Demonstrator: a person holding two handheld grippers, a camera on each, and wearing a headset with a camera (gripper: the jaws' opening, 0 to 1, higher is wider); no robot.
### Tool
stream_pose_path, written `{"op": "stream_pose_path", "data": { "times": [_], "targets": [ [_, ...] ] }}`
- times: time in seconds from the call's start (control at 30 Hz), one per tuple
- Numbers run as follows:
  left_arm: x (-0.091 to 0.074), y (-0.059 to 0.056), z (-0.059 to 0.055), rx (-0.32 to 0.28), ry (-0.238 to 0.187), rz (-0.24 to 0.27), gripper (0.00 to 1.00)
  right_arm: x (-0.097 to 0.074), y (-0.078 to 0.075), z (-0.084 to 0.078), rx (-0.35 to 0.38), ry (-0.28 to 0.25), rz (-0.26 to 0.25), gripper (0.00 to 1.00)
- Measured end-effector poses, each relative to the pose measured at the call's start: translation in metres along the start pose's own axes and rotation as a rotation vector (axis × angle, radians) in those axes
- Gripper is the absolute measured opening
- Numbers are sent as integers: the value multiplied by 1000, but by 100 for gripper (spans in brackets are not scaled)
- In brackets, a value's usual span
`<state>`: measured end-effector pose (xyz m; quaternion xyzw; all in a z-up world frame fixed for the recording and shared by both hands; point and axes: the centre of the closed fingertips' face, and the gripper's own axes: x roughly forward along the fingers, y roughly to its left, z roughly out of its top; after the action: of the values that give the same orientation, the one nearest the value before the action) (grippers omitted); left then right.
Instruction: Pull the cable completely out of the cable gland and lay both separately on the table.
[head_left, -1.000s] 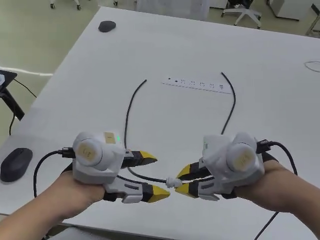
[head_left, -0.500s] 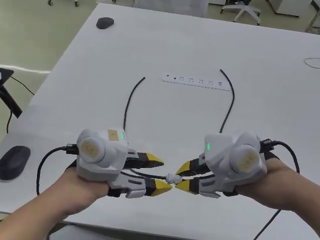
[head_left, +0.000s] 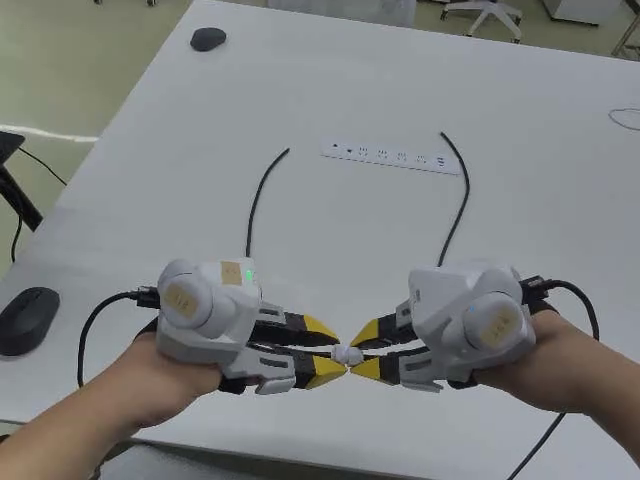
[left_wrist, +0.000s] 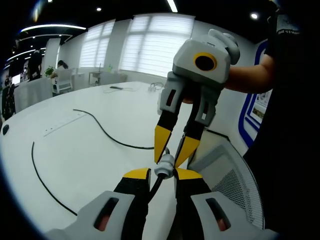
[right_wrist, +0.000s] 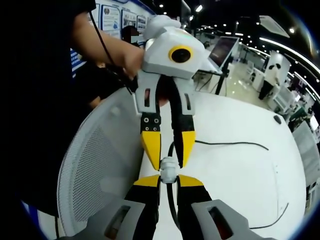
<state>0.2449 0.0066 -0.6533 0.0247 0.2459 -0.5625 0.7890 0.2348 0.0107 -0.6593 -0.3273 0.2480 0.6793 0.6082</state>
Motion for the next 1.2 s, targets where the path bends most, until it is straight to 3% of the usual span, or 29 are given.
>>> {"op": "stream_pose_path", "data": {
  "times": [0.43, 0.77, 0.83, 0.97, 1.1, 1.13, 1.2],
  "targets": [
    [1, 0, -3, -3, 7, 1, 16, 2, -1, 0, -55, -22, -15, 7],
    [-1, -2, 1, 15, 23, 12, 15, -2, -2, 3, 0, -65, -34, 8],
    [-2, -3, 3, 16, 18, 12, 15, -4, -2, 4, 33, -77, -31, 8],
    [-2, -4, 4, 24, 17, 14, 15, -8, -3, 3, 174, -137, 1, 11],
    [-5, -6, 5, 39, 18, 17, 15, -15, -4, 6, 355, -238, 69, 16],
    [-5, -6, 6, 46, 15, 19, 15, -17, -2, 7, 416, -259, 106, 16],
    [-7, -5, 8, 61, 8, 30, 15, -18, 0, 7, 449, -279, 143, 12]
  ]
}}
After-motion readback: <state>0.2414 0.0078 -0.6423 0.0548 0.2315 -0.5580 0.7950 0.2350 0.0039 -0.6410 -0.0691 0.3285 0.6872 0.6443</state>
